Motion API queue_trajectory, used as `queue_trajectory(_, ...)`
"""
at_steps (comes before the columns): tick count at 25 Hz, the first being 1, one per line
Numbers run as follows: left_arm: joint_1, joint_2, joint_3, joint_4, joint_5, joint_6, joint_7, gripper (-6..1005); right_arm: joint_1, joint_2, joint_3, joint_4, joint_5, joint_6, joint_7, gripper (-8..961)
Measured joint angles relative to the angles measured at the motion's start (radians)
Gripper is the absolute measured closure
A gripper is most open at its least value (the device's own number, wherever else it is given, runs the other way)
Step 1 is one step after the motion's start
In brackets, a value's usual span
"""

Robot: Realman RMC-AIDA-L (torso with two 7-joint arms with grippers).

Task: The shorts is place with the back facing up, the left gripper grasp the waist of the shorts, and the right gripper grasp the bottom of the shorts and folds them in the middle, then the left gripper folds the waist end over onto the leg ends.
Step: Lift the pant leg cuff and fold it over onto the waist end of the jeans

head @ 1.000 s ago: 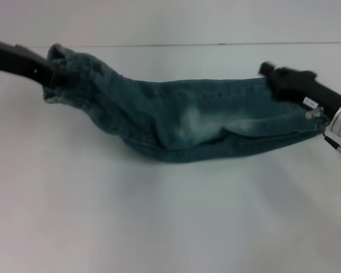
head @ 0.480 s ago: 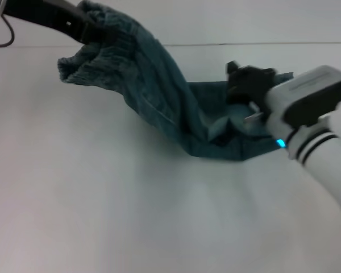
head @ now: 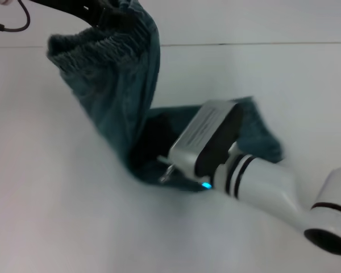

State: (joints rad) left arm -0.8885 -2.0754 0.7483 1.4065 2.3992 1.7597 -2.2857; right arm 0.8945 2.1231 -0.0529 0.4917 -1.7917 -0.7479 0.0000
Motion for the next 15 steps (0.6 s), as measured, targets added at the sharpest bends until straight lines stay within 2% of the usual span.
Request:
queue_trajectory(4,0.002,0.0,0.012,-0.011,0.0,-0.001,0.006,905,-0.003,0.0,0.056,0.036,-0.135,0.042,0.002,942)
queue_trajectory(9,0.015,0.0,0.021,-0.041,0.001,0.001,0.015,906,-0.025,0.0,0.068,0.017,-0.158,0.047,0.037,939)
queue_trajectory(12,0.026,-0.005,0.034,-0.051,0.0,0.008,0.025,907,-0.074,-0.004,0.082,-0.013,-0.159,0.019,0.054,938)
queue_trajectory(15,0.03,-0.019,0.038,-0.063,-0.004,0.019,0.041,900,-0.161,-0.01,0.112,-0.072,-0.156,-0.111,0.09,937)
